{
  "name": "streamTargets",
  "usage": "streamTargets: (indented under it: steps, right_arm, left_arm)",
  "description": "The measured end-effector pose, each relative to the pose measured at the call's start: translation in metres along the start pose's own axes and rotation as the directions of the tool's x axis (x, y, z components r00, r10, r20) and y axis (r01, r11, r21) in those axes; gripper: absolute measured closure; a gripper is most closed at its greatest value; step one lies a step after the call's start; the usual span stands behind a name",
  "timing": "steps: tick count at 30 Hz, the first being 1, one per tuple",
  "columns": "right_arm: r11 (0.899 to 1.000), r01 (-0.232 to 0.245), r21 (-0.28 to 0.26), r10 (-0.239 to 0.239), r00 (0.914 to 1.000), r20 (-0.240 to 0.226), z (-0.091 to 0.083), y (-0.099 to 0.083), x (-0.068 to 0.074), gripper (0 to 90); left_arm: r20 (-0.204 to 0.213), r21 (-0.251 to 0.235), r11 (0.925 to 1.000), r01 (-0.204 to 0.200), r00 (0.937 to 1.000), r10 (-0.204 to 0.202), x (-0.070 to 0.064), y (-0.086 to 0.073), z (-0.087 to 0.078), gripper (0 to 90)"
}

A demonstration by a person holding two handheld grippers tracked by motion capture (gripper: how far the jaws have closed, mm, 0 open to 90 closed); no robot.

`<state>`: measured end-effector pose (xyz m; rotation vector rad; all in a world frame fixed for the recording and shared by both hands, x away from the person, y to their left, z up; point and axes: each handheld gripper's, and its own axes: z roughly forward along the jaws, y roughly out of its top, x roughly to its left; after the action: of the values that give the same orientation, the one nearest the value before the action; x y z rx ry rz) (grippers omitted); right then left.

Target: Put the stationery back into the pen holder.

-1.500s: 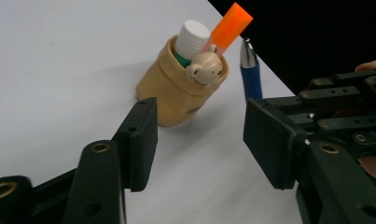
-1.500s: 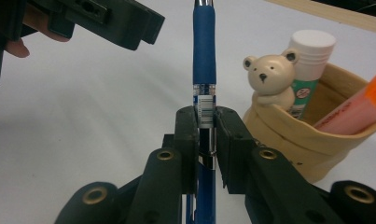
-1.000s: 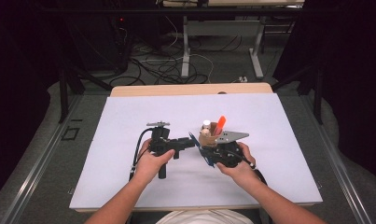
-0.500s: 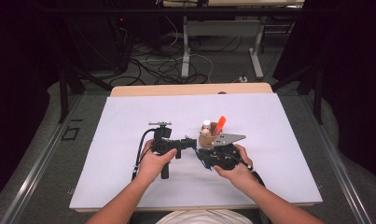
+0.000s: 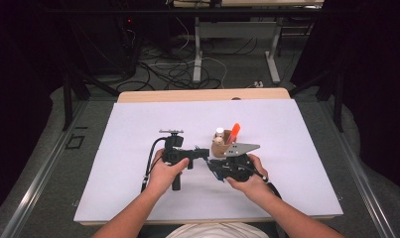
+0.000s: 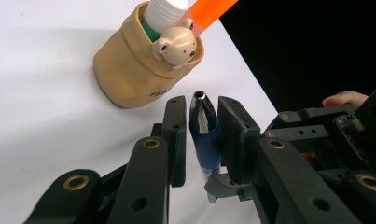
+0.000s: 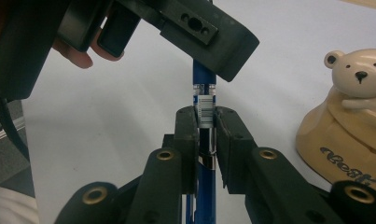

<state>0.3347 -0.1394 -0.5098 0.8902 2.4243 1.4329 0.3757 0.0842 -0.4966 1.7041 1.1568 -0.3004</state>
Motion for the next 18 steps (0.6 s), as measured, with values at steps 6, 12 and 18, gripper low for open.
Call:
streamTargets:
  steps: [6, 12, 18]
  right_arm:
    - [1.000, 0.003, 0.001, -0.003, 1.0000, 0.001, 0.0004, -0.0002, 0.0001, 79.7]
    - [1.000, -0.002, 0.007, 0.002, 1.0000, -0.002, 0.0013, -0.0008, 0.0003, 79.6]
    - [1.000, -0.002, 0.007, 0.002, 1.0000, -0.003, 0.0025, -0.0012, 0.0001, 79.5]
  left_arm:
    - [0.006, 0.007, 0.9999, 0.011, 0.9999, -0.011, 0.0006, 0.0002, -0.0005, 74.6]
    - [0.010, 0.009, 0.9997, 0.023, 0.9997, -0.023, 0.0007, 0.0001, -0.0002, 76.8]
    - [0.026, 0.015, 0.9991, 0.039, 0.9989, -0.040, 0.0010, 0.0005, -0.0001, 79.1]
